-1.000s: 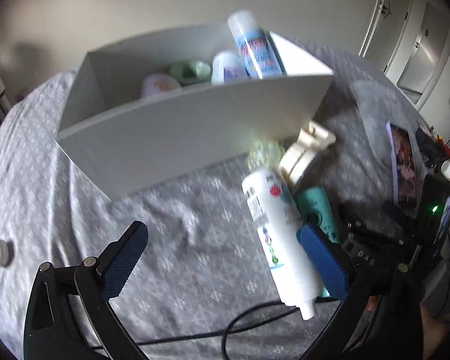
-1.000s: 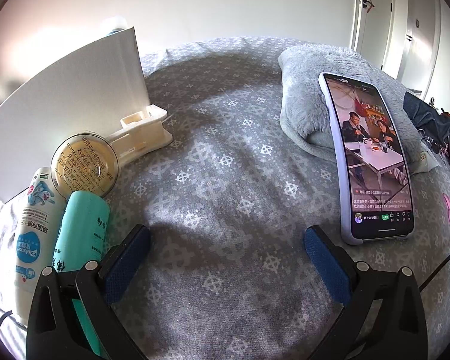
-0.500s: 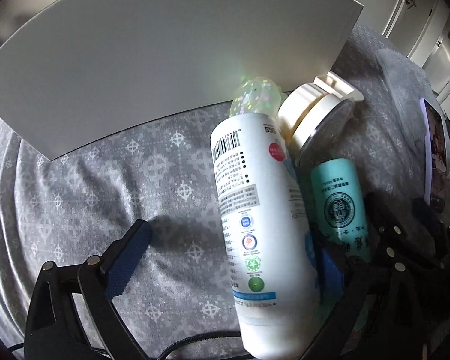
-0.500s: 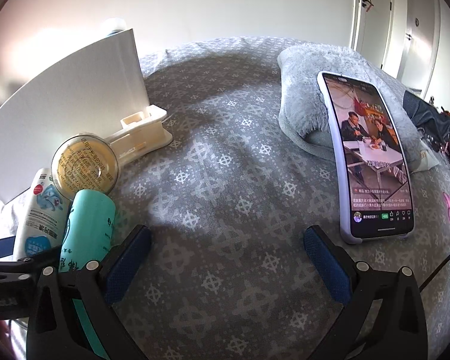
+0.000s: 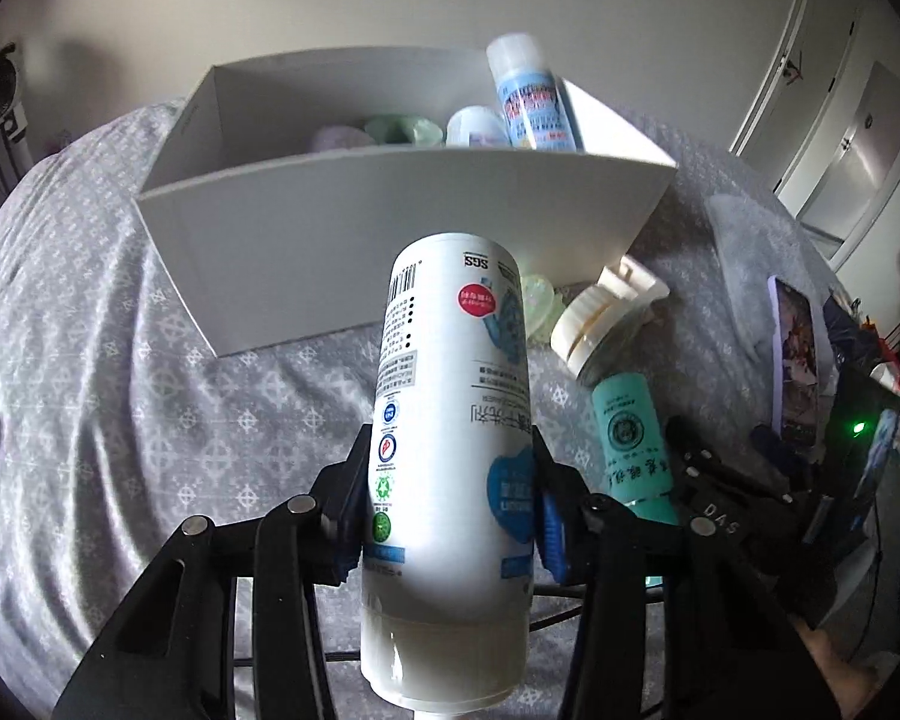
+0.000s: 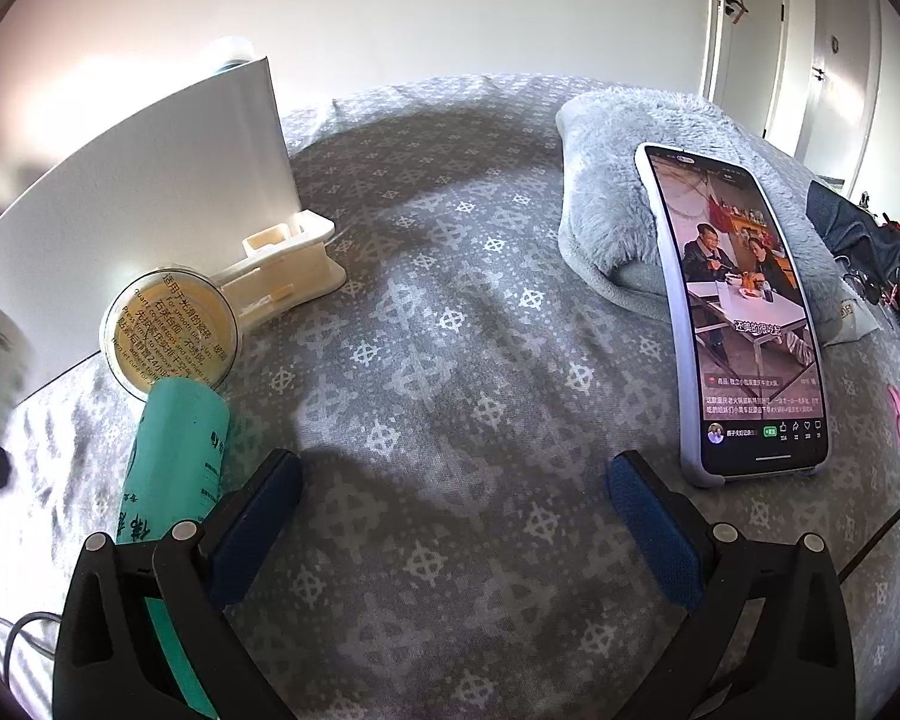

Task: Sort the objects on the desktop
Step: 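Carry the white bottle over the box and drop it inside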

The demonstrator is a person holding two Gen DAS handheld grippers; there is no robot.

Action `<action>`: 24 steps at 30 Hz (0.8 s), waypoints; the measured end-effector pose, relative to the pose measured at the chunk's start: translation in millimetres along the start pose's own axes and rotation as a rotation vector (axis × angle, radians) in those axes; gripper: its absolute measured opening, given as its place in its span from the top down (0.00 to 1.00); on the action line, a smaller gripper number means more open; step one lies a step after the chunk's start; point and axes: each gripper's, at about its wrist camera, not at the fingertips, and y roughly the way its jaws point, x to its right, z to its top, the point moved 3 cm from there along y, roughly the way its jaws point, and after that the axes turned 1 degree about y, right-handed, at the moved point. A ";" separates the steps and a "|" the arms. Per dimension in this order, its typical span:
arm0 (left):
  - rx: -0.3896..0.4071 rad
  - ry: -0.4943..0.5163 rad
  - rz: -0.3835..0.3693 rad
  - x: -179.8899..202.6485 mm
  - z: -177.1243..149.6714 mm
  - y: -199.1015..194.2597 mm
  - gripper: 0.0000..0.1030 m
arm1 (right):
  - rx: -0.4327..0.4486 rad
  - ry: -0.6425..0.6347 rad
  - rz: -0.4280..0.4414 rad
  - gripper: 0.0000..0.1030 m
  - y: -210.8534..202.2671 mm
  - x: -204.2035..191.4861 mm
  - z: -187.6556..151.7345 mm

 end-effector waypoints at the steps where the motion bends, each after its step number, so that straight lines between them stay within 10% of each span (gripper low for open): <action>1: 0.026 -0.015 -0.007 -3.5 5.4 -9.0 0.58 | 0.000 0.000 0.000 0.00 -0.1 0.0 0.0; 11: 0.264 -0.124 0.000 -43.2 123.5 -52.8 0.58 | 0.000 0.000 0.000 0.00 0.4 -0.3 0.6; 24: 0.180 -0.186 0.127 -71.2 177.0 36.7 0.58 | 0.001 0.001 0.000 0.00 1.0 0.0 0.5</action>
